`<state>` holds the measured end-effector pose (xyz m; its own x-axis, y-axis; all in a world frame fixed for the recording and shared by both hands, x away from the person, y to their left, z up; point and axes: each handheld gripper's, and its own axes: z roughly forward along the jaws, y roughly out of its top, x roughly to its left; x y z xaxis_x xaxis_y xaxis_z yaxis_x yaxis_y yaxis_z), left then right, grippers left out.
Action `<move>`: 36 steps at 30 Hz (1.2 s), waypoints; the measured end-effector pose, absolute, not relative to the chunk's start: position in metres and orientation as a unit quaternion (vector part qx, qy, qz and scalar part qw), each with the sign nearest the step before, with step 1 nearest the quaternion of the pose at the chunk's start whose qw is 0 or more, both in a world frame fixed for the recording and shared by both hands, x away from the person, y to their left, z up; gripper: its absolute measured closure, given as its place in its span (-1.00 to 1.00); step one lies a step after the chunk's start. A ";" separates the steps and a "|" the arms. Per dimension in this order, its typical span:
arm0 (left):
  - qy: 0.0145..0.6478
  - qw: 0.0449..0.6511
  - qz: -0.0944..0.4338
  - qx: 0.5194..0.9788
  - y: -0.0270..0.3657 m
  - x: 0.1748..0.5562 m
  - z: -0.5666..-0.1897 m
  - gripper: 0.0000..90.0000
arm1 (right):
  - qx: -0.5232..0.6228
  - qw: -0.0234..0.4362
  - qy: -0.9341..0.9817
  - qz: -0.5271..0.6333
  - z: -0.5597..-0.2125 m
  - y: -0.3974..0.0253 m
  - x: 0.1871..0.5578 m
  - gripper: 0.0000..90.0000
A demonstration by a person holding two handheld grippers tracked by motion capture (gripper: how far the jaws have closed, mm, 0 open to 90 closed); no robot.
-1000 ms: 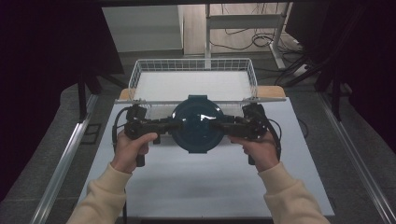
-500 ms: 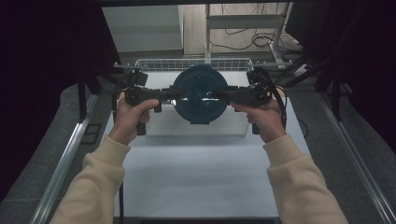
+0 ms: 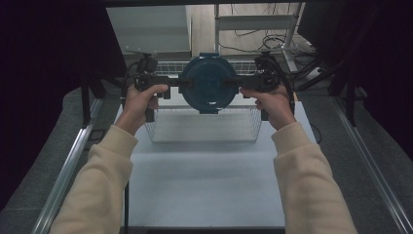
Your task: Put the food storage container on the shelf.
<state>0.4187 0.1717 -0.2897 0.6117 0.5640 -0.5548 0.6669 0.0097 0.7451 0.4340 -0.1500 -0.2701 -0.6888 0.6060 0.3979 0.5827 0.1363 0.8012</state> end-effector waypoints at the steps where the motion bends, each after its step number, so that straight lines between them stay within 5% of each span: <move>1: 0.440 0.559 -0.049 0.701 0.172 0.422 -0.291 -0.04 | 0.395 0.008 0.752 0.527 -0.272 -0.150 0.438 -0.18; 36: 0.533 0.568 -0.164 0.605 0.180 0.508 -0.346 -0.15 | 0.556 -0.078 0.633 0.534 -0.323 -0.145 0.514 -0.20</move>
<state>0.5076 0.1802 -0.3456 0.3777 0.4597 -0.8038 0.8317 0.2131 0.5127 0.5142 -0.1455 -0.3232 -0.3701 0.6197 0.6921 0.7868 -0.1870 0.5882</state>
